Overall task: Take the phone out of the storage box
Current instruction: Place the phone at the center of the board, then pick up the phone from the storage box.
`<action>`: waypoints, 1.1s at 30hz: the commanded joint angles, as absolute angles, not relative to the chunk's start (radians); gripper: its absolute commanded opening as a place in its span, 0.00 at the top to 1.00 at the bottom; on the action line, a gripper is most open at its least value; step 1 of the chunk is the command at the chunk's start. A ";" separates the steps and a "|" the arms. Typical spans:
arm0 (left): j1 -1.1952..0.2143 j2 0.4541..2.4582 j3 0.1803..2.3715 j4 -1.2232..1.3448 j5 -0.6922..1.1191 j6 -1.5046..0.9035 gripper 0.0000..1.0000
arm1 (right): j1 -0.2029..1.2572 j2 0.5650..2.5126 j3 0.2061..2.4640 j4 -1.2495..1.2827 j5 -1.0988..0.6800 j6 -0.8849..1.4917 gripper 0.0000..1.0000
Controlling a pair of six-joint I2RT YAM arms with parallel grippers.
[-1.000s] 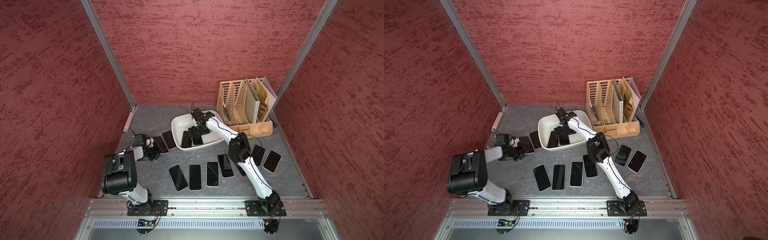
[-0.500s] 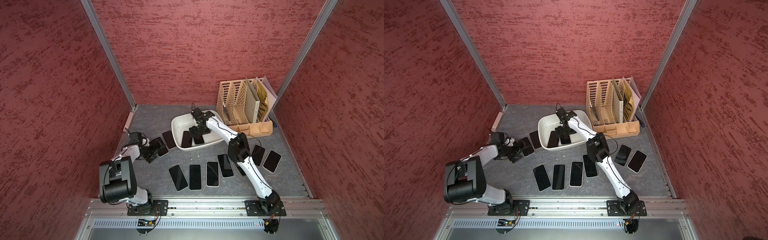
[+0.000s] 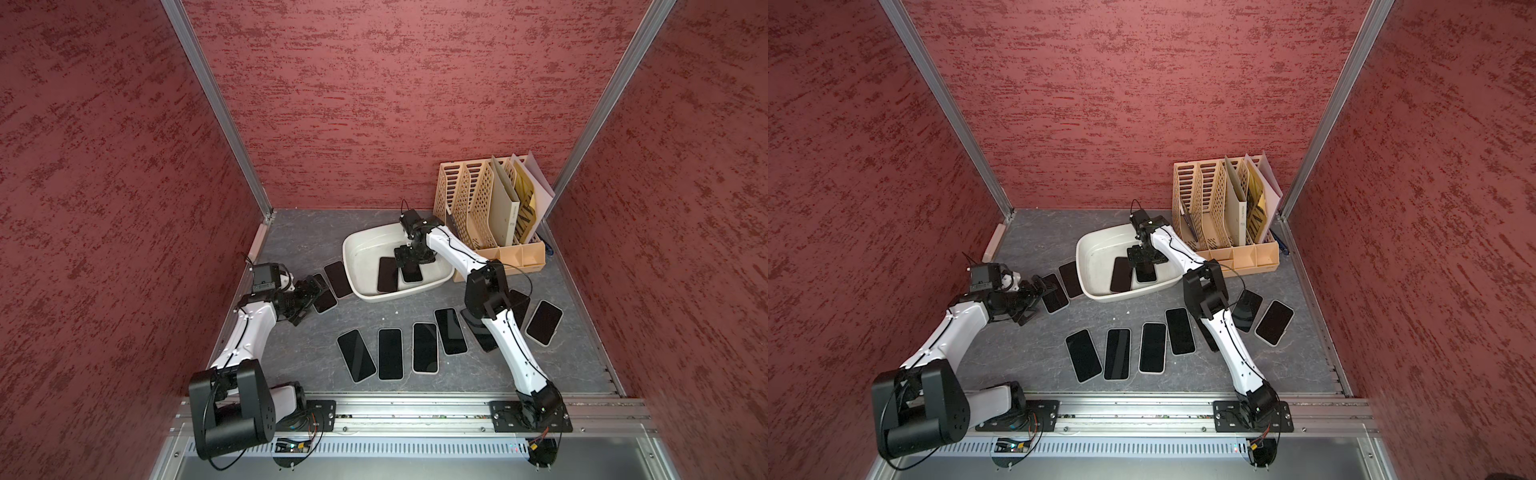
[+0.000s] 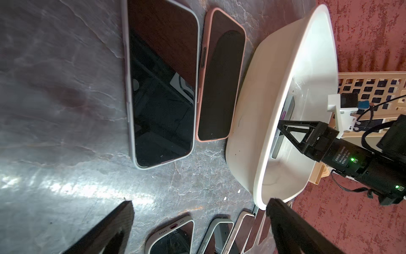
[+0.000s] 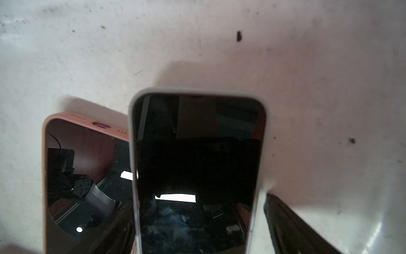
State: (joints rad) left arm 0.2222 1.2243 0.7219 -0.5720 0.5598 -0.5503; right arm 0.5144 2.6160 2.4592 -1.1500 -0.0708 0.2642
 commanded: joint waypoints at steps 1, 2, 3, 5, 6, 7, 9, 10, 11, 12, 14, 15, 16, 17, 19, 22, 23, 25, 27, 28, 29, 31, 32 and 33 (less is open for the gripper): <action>0.166 1.224 0.737 -0.519 0.602 -0.591 0.00 | 0.506 2.666 2.411 -1.185 -0.165 0.228 0.08; 0.139 1.227 0.744 -0.510 0.598 -0.595 0.00 | 0.506 2.680 2.426 -1.195 -0.179 0.224 0.08; 0.114 1.232 0.752 -0.504 0.591 -0.594 0.00 | 0.506 2.692 2.439 -1.205 -0.183 0.223 0.08; 0.057 1.247 0.783 -0.507 0.574 -0.585 0.00 | 0.505 2.715 2.461 -1.224 -0.191 0.217 0.07; 0.038 1.255 0.795 -0.510 0.569 -0.581 0.00 | 0.506 2.721 2.465 -1.231 -0.193 0.216 0.07; 0.019 1.267 0.809 -0.514 0.568 -0.577 0.00 | 0.505 2.728 2.467 -1.236 -0.196 0.215 0.08; 0.000 1.283 0.827 -0.514 0.576 -0.573 0.00 | 0.506 2.737 2.466 -1.239 -0.209 0.210 0.11; -0.007 1.288 0.833 -0.511 0.582 -0.571 0.00 | 0.506 2.739 2.465 -1.242 -0.214 0.209 0.14; -0.009 1.291 0.837 -0.507 0.585 -0.572 0.00 | 0.505 2.742 2.464 -1.243 -0.216 0.209 0.16; -0.013 1.295 0.840 -0.505 0.590 -0.572 0.00 | 0.506 2.739 2.462 -1.241 -0.216 0.209 0.19; -0.023 1.298 0.850 -0.505 0.593 -0.570 0.00 | 0.506 2.729 2.457 -1.234 -0.216 0.209 0.23; -0.030 1.300 0.853 -0.505 0.589 -0.568 0.00 | 0.506 2.718 2.451 -1.226 -0.217 0.210 0.25; -0.037 1.301 0.857 -0.501 0.586 -0.564 0.00 | 0.506 2.702 2.441 -1.210 -0.219 0.210 0.26; -0.046 1.303 0.860 -0.498 0.583 -0.560 0.00 | 0.506 2.684 2.428 -1.191 -0.219 0.213 0.27; -0.077 1.301 0.874 -0.487 0.569 -0.547 0.00 | 0.503 2.630 2.383 -1.131 -0.230 0.227 0.32; -0.137 1.305 0.893 -0.444 0.551 -0.521 0.00 | 0.485 2.532 2.290 -1.001 -0.290 0.290 0.34; -0.152 1.309 0.901 -0.425 0.550 -0.516 0.00 | 0.476 2.501 2.259 -0.956 -0.316 0.321 0.34; -0.189 1.330 0.916 -0.369 0.546 -0.509 0.00 | 0.457 2.435 2.178 -0.840 -0.386 0.404 0.35; -0.220 1.360 0.930 -0.315 0.534 -0.501 0.00 | 0.446 2.390 2.126 -0.762 -0.438 0.469 0.35; -0.234 1.381 0.940 -0.286 0.529 -0.497 0.00 | 0.442 2.374 2.114 -0.736 -0.461 0.494 0.35; -0.247 1.401 0.953 -0.266 0.527 -0.494 0.00 | 0.440 2.365 2.111 -0.723 -0.480 0.510 0.35; -0.274 1.464 0.998 -0.248 0.511 -0.483 0.01 | 0.440 2.347 2.111 -0.709 -0.521 0.537 0.35; -0.282 1.492 1.016 -0.233 0.531 -0.476 0.03 | 0.440 2.337 2.107 -0.705 -0.536 0.550 0.35; -0.291 1.530 1.041 -0.225 0.538 -0.478 0.04 | 0.440 2.324 2.100 -0.699 -0.556 0.564 0.35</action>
